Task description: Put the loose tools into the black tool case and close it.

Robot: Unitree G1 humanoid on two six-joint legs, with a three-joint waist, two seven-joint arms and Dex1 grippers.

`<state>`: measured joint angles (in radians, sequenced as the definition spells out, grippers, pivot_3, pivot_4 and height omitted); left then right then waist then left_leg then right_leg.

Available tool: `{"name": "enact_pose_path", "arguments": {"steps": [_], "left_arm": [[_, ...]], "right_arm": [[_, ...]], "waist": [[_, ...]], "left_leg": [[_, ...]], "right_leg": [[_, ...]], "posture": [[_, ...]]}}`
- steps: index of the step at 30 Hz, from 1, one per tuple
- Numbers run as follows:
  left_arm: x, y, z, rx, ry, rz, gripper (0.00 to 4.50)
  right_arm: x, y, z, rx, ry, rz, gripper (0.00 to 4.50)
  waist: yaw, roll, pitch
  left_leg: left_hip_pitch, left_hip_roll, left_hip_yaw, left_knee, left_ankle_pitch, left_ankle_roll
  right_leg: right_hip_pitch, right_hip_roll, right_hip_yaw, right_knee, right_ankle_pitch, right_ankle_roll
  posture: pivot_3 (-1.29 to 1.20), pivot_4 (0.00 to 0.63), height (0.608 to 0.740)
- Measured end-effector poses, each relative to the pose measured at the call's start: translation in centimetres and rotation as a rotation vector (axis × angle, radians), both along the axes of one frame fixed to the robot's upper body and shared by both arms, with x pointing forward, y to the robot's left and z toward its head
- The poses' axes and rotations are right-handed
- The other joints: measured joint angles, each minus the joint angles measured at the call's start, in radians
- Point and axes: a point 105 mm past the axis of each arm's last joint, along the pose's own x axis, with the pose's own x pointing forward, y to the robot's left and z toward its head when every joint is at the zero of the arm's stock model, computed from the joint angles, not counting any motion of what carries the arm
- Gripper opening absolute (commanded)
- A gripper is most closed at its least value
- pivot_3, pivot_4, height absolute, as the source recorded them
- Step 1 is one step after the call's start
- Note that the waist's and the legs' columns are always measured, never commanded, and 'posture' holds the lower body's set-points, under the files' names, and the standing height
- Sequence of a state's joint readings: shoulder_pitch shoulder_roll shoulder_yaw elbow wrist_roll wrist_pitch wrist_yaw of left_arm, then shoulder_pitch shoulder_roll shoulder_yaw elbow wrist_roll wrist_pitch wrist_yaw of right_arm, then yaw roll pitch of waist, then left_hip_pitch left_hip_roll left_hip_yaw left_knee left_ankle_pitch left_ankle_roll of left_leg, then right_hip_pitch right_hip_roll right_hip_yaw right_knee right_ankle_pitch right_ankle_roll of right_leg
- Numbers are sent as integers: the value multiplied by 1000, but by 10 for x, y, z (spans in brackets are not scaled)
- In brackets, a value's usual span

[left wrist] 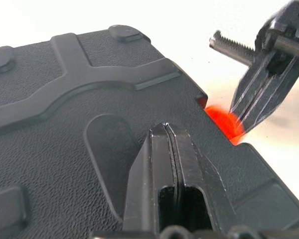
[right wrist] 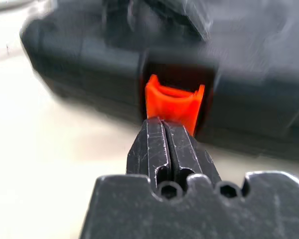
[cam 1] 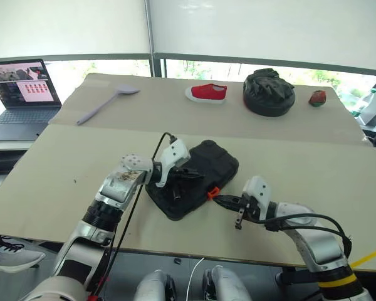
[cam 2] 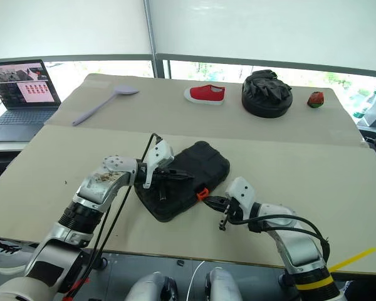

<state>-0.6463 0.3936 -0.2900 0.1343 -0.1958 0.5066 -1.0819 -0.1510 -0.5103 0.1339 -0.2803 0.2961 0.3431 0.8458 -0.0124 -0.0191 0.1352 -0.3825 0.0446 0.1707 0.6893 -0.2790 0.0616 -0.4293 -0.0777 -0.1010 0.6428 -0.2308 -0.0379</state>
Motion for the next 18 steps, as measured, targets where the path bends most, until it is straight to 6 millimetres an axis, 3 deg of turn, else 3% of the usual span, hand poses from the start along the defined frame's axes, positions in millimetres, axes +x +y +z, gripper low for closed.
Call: {"name": "enact_pose_path", "arguments": {"steps": [5,10,12,15,18], "left_arm": [[-2,-4,0,-11,3,-10,34],[-3,-4,8,-91,-22,-12,34],[-3,-1,14,-190,-45,3,544],[1,20,27,-296,-85,61,1476],[3,57,47,-299,-173,124,2424]], "right_arm": [[8,6,19,31,-79,2,0],[3,0,17,21,-55,19,0],[-1,-10,16,18,-28,13,0],[-5,-29,21,39,11,-18,727],[-6,-50,27,18,-12,-59,1661]], "waist": [[6,0,0],[13,0,0],[15,0,1],[14,-3,5],[12,-3,6]], "left_leg": [[0,0,0,-2,0,0],[0,-1,1,-4,2,4],[-3,-1,0,-5,3,5],[-11,-1,1,-4,8,2],[-11,-1,0,-6,10,-2]], "right_leg": [[0,0,0,-2,0,0],[0,0,0,-5,0,-1],[-2,0,0,-5,1,-2],[-11,0,-1,-2,4,-7],[-11,1,-1,-2,2,-6]], "posture": [[0,150,740],[0,150,740],[0,150,740],[0,150,740],[0,150,740]]}}
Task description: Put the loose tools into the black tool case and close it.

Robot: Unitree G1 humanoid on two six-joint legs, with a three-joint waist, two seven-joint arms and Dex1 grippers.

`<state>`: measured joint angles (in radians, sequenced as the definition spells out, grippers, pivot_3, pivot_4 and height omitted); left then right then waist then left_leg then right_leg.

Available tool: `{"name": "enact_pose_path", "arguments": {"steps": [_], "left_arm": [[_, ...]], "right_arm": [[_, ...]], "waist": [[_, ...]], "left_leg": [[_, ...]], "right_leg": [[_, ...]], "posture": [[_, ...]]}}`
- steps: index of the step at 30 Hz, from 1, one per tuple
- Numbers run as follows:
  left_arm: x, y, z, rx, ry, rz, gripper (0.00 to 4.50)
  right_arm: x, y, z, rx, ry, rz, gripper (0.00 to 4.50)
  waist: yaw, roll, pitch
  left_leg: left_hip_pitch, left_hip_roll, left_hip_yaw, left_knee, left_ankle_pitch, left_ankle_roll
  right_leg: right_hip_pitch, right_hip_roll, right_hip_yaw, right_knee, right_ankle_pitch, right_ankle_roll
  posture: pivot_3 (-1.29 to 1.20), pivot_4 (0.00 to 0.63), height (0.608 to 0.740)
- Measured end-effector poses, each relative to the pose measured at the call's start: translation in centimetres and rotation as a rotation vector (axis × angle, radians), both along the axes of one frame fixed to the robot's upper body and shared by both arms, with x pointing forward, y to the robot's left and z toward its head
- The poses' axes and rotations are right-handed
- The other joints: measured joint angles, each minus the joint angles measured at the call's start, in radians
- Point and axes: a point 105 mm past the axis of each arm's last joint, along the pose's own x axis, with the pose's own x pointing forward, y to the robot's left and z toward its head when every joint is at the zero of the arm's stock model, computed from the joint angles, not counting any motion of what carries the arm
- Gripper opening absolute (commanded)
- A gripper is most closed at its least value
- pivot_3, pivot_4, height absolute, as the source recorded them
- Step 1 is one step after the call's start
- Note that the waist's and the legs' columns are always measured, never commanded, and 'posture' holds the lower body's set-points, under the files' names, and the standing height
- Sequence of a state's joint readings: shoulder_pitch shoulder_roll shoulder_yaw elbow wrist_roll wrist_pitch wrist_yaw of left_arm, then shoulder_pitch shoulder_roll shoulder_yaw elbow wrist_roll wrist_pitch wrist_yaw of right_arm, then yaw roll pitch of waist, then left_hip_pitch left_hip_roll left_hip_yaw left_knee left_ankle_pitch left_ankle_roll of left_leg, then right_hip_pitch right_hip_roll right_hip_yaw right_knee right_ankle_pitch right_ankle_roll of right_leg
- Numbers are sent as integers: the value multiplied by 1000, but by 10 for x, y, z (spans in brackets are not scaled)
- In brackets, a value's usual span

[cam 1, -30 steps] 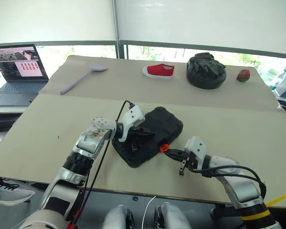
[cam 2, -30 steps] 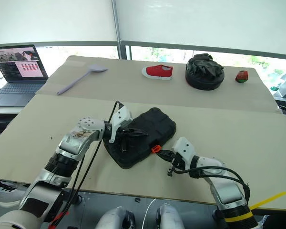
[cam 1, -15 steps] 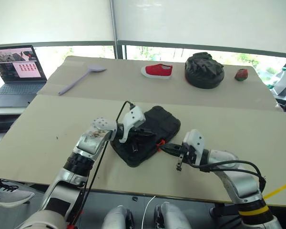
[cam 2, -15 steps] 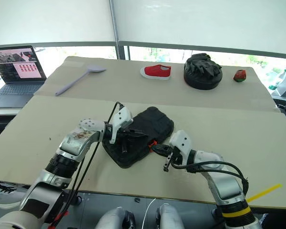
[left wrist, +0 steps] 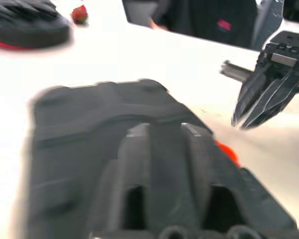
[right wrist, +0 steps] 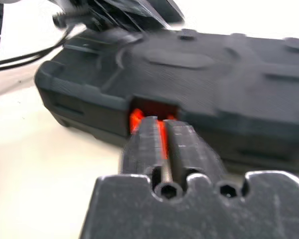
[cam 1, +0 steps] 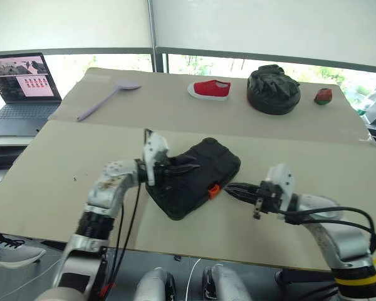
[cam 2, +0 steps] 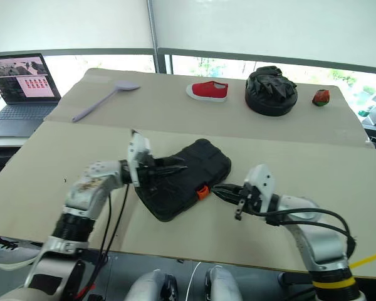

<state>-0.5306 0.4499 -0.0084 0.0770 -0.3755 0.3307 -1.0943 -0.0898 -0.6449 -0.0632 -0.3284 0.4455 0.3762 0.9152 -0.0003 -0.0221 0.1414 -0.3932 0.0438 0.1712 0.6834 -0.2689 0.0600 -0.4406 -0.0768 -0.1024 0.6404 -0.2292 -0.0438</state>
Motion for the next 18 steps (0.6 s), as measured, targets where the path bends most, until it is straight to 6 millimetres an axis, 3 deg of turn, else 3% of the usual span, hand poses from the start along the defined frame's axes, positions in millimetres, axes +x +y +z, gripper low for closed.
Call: {"name": "enact_pose_path", "arguments": {"steps": [3,6,8,13,15,18], "left_arm": [[-3,38,10,21,-45,98,3346],[-15,83,-13,86,3,219,4396],[-23,101,-25,124,22,265,4500],[-48,159,-69,321,57,454,4500],[-51,168,-79,379,37,514,4500],[-48,172,-78,396,-1,570,4500]], "right_arm": [[1,-20,4,-35,-58,-36,2570],[-2,-47,3,-110,-155,-38,3665],[-3,-56,2,-150,-218,-17,4408],[2,-88,-6,-153,-198,-81,4408],[6,-96,-10,-171,-216,-97,4408],[9,-95,-12,-174,-245,-97,4408]], "waist": [[1,0,0],[2,0,2],[4,-1,3],[5,0,4],[11,0,5],[16,1,6]], "left_leg": [[1,0,0,-2,0,0],[1,-1,1,-3,0,0],[1,0,1,-3,0,0],[1,0,1,-3,-1,0],[1,0,0,-3,-4,-5],[1,0,0,-4,-8,-4]], "right_leg": [[1,0,0,-1,-2,3],[2,0,-1,-4,-2,4],[2,0,-2,-7,-2,5],[3,-2,-2,-9,-1,4],[2,-3,-3,-9,-1,3],[2,-6,-5,-8,1,1]], "posture": [[0,150,740],[0,150,740],[0,150,740],[0,150,740],[0,150,740],[0,150,740]]}}
